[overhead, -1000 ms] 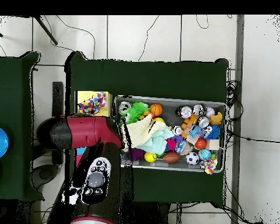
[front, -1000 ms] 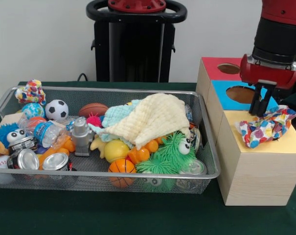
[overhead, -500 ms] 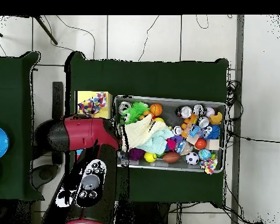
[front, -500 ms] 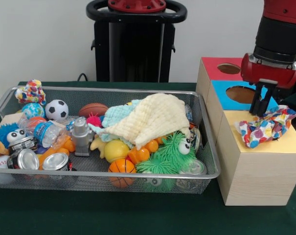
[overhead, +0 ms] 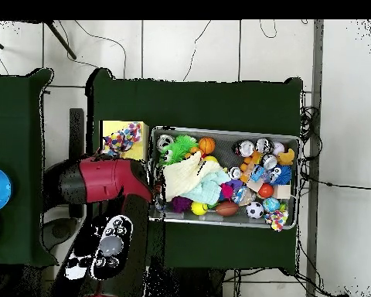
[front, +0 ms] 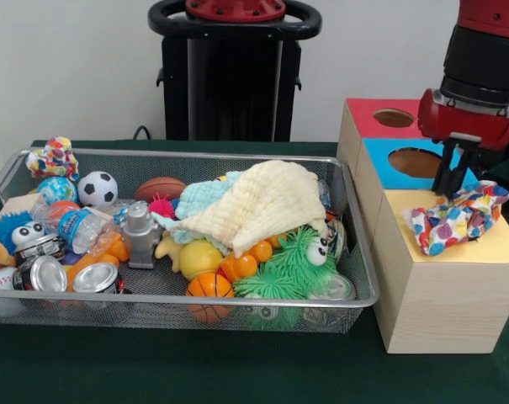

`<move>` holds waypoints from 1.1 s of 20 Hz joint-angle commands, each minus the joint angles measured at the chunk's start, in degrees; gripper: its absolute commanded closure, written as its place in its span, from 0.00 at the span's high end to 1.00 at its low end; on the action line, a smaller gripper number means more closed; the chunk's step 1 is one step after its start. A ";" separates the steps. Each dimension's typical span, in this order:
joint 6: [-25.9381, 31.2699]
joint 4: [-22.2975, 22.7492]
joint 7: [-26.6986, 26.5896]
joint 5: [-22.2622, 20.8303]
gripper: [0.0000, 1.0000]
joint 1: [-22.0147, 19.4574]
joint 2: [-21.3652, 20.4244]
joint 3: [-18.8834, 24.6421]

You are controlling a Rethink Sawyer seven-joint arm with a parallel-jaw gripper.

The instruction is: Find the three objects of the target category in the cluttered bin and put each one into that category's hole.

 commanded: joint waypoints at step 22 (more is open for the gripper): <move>6.19 14.89 3.64 -2.73 0.00 1.27 -11.47 2.71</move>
